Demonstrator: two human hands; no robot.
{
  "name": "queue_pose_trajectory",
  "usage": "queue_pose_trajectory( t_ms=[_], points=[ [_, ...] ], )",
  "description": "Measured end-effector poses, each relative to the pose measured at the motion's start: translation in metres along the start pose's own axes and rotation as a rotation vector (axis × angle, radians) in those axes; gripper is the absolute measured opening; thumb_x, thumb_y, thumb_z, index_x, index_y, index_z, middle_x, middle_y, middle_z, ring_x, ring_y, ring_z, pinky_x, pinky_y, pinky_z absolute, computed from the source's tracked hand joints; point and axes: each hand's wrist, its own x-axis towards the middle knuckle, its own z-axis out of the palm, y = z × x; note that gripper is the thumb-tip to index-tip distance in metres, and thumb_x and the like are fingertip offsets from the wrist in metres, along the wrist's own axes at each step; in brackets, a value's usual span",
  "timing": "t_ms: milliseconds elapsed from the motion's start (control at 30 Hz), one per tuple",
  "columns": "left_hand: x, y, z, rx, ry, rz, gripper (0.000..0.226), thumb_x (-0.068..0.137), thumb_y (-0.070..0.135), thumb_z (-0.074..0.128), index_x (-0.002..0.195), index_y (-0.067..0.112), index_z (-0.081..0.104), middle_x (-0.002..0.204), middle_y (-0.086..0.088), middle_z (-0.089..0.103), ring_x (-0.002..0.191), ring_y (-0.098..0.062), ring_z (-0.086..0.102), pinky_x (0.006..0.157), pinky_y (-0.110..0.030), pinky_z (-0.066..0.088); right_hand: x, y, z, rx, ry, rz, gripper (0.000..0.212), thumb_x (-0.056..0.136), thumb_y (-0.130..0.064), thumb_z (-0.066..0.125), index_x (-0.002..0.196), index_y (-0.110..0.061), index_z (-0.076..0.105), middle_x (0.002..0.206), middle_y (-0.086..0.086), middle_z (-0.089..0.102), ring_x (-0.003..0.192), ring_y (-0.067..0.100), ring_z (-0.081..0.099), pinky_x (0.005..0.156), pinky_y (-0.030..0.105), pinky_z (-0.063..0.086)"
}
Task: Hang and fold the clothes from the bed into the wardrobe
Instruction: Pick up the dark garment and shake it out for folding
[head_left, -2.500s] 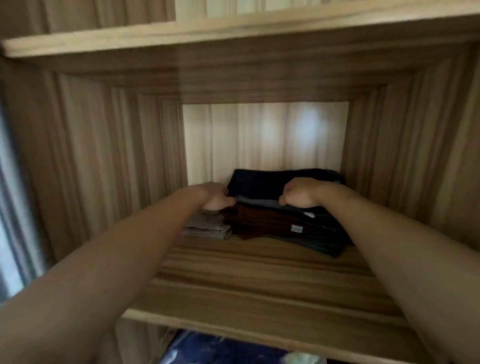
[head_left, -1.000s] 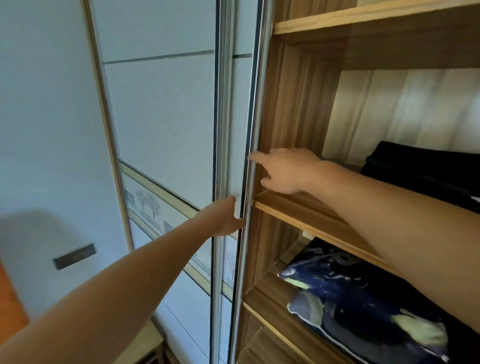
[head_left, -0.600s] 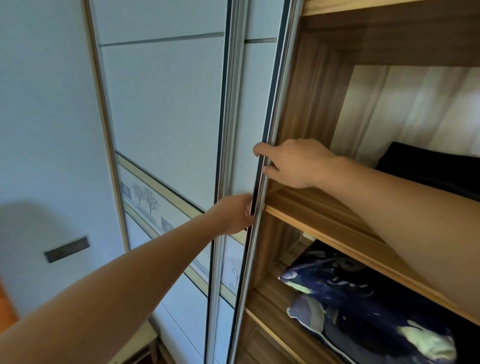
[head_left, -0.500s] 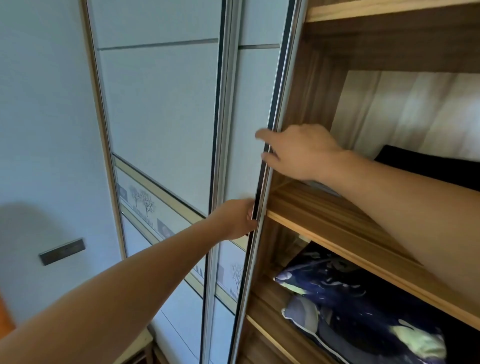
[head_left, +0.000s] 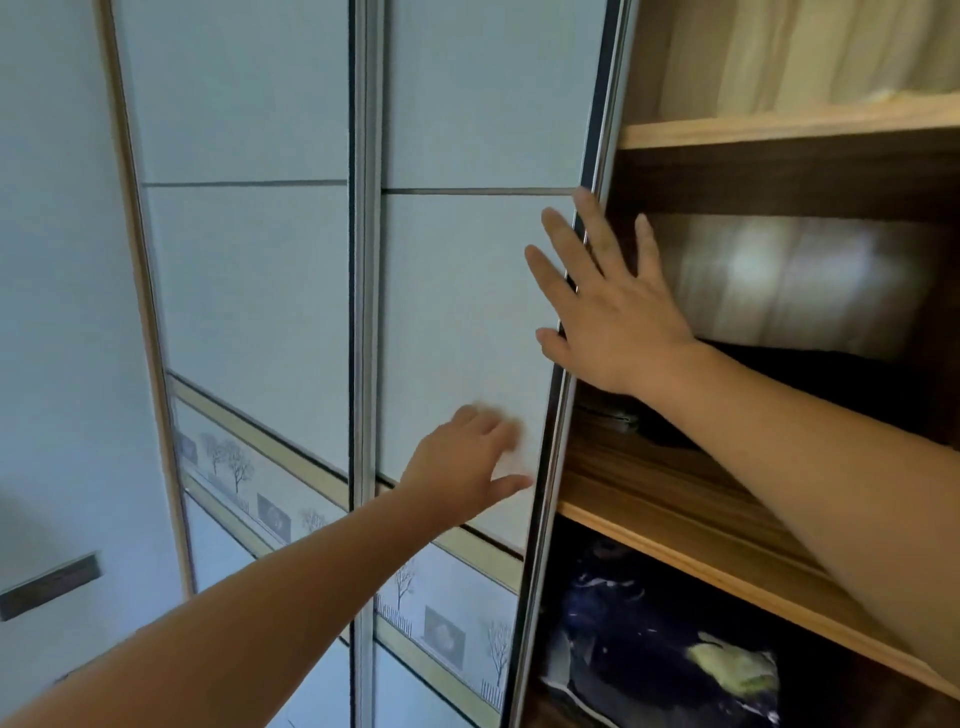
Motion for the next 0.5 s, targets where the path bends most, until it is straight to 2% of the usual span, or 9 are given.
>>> queue_pose_trajectory(
  t_ms=[67, 133, 200, 300, 500],
  points=[
    [0.007, 0.003, -0.005, 0.066, 0.154, 0.053, 0.056, 0.084, 0.054, 0.069, 0.128, 0.023, 0.053, 0.13, -0.004, 0.051, 0.119, -0.025, 0.047, 0.089, -0.042, 0.052, -0.014, 0.011, -0.004, -0.024, -0.012, 0.019, 0.082, 0.095, -0.059, 0.037, 0.162, -0.022, 0.006, 0.168, 0.01, -0.016, 0.149, 0.034, -0.03, 0.117, 0.071, 0.005],
    [0.013, 0.009, -0.007, 0.1, 0.243, 0.047, 0.078, 0.076, 0.057, 0.076, 0.14, 0.025, 0.044, 0.145, -0.012, 0.038, 0.133, -0.032, 0.039, 0.099, -0.048, 0.048, -0.028, 0.024, -0.008, -0.047, -0.023, 0.031, 0.083, 0.095, -0.058, 0.038, 0.162, -0.022, 0.005, 0.167, 0.01, -0.017, 0.149, 0.034, -0.031, 0.116, 0.072, 0.005],
    [0.018, 0.016, -0.007, 0.129, 0.221, 0.045, 0.101, 0.07, 0.06, 0.079, 0.151, 0.027, 0.029, 0.16, -0.016, 0.018, 0.149, -0.037, 0.02, 0.11, -0.054, 0.038, -0.042, 0.036, -0.012, -0.065, -0.034, 0.046, 0.084, 0.094, -0.059, 0.038, 0.162, -0.023, 0.004, 0.167, 0.01, -0.018, 0.148, 0.034, -0.032, 0.115, 0.073, 0.006],
    [0.02, 0.027, -0.001, 0.217, 0.148, 0.12, 0.128, 0.065, 0.062, 0.081, 0.161, 0.026, 0.004, 0.166, -0.018, -0.008, 0.153, -0.038, -0.004, 0.117, -0.063, 0.024, -0.063, 0.056, -0.019, -0.105, -0.041, 0.066, 0.085, 0.093, -0.062, 0.038, 0.162, -0.025, 0.004, 0.168, 0.01, -0.017, 0.149, 0.034, -0.03, 0.114, 0.074, 0.01],
    [0.026, 0.064, 0.006, 0.269, 0.187, 0.266, 0.128, 0.066, 0.071, 0.074, 0.161, 0.025, 0.001, 0.165, -0.022, -0.012, 0.152, -0.043, -0.008, 0.114, -0.071, 0.016, -0.102, 0.088, -0.041, -0.23, -0.073, 0.119, 0.091, 0.089, -0.07, 0.039, 0.161, -0.025, 0.007, 0.169, 0.011, -0.009, 0.152, 0.036, -0.02, 0.116, 0.07, 0.012]
  ],
)
